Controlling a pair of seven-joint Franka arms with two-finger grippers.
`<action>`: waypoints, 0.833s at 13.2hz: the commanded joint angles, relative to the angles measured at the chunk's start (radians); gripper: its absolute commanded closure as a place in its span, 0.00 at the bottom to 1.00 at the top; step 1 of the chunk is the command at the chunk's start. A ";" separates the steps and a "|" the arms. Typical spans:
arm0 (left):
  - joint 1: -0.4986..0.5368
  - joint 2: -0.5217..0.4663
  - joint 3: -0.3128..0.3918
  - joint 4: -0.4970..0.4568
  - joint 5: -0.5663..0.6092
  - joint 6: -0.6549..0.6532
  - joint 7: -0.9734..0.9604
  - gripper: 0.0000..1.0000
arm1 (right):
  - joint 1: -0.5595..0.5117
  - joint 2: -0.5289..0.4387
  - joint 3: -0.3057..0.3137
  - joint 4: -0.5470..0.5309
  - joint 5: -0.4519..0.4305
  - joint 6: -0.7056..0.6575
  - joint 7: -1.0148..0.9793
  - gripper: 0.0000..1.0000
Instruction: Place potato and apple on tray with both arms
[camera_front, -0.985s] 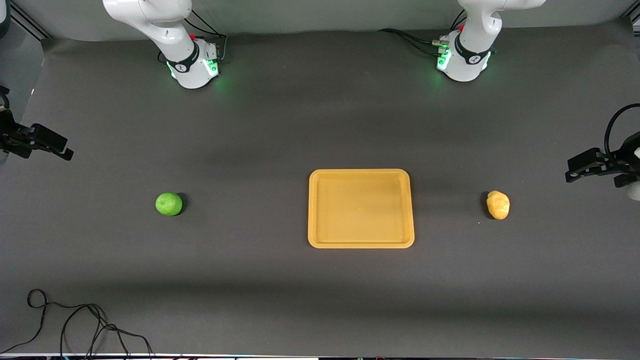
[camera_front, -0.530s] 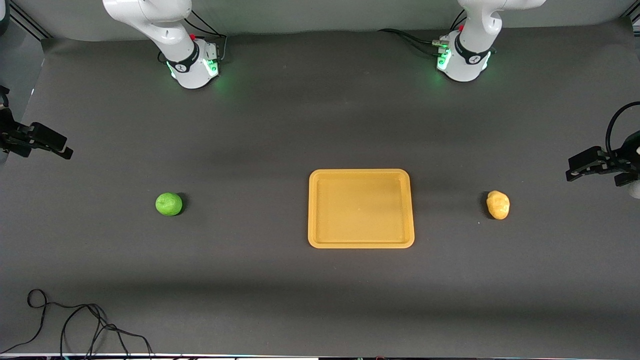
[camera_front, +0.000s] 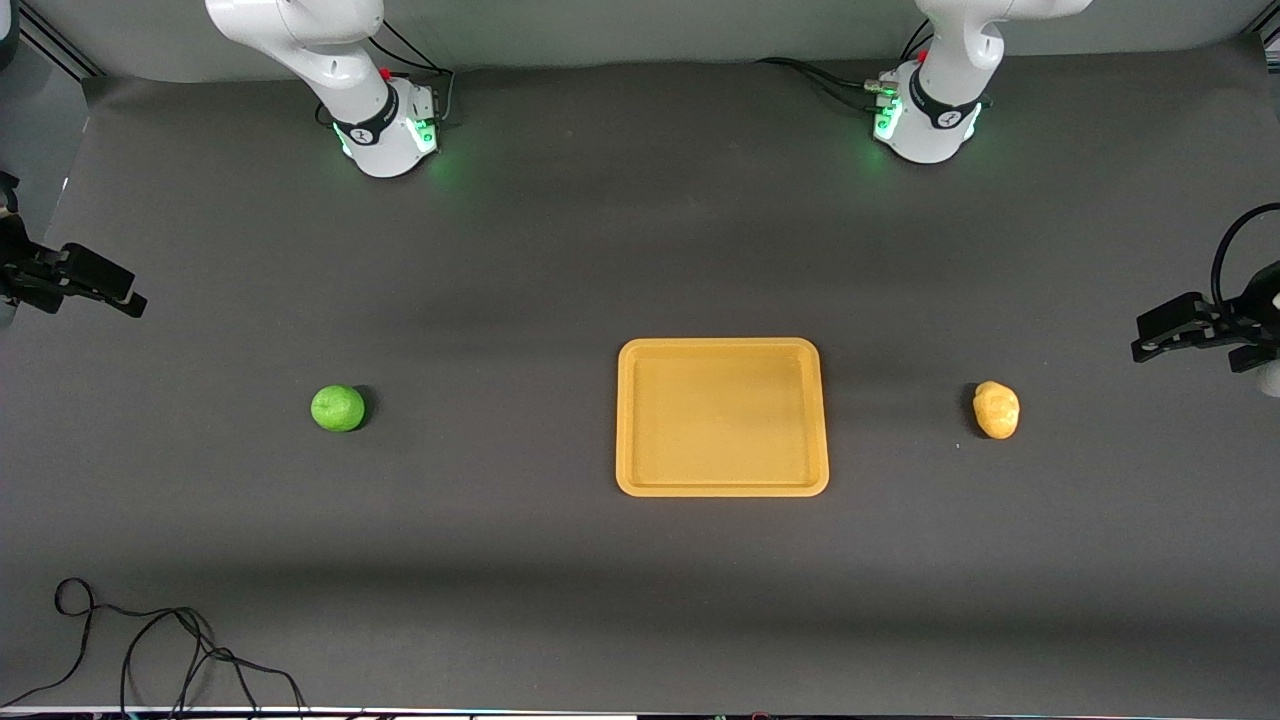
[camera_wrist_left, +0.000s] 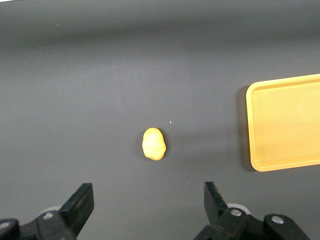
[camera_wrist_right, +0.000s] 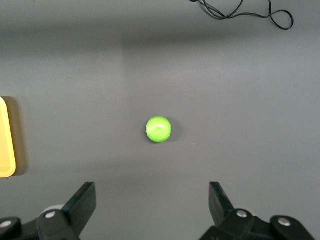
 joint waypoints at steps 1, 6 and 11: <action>-0.002 -0.016 0.004 -0.007 -0.003 -0.013 0.014 0.01 | 0.008 -0.007 -0.003 0.013 0.000 -0.015 0.006 0.00; -0.002 -0.015 0.006 -0.005 0.007 -0.013 0.014 0.01 | 0.008 -0.006 -0.003 0.010 0.000 -0.015 0.006 0.00; -0.003 -0.015 0.006 -0.005 0.011 -0.011 0.012 0.01 | 0.007 -0.006 -0.005 0.008 0.000 -0.013 0.004 0.00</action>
